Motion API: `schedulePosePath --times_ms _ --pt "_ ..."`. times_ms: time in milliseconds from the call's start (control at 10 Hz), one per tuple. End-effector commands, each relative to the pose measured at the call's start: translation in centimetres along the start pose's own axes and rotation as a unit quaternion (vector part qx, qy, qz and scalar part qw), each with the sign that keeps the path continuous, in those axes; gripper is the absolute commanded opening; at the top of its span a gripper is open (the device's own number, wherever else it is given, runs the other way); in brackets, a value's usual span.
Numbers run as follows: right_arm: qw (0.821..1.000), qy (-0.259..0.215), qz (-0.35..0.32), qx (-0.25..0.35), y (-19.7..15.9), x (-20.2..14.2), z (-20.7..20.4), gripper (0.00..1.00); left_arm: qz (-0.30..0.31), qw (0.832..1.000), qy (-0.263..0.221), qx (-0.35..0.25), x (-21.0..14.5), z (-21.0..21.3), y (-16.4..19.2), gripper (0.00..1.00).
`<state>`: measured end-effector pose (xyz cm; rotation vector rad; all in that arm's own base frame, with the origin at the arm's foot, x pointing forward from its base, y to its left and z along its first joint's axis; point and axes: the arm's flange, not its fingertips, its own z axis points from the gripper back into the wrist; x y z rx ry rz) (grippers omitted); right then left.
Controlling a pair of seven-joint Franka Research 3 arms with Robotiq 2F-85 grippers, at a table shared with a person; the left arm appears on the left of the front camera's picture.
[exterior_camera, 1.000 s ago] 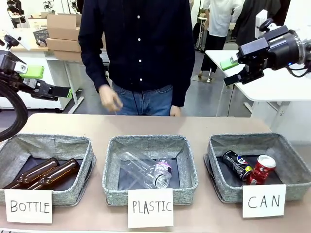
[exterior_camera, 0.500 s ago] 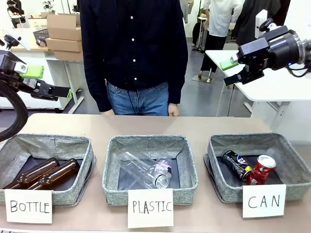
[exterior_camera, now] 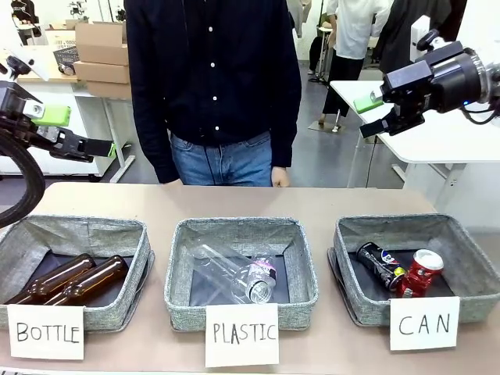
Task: Sort the can waste into the basket.
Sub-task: Pick up the can waste from the table and place it in the right Fabric basket.
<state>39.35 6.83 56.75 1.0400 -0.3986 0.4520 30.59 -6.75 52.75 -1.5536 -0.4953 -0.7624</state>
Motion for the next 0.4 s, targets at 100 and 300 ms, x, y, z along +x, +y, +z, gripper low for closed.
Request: schedulePosePath --times_ms 100,300 --pt "1.0 0.002 0.009 0.004 -0.13 -0.01 0.04 1.0 -0.009 1.0 -0.006 -0.009 0.17 0.15 -0.16 1.0" --pt "1.0 0.002 0.009 0.004 -0.13 -0.01 0.04 1.0 -0.009 1.0 -0.006 -0.009 0.17 0.15 -0.16 1.0"
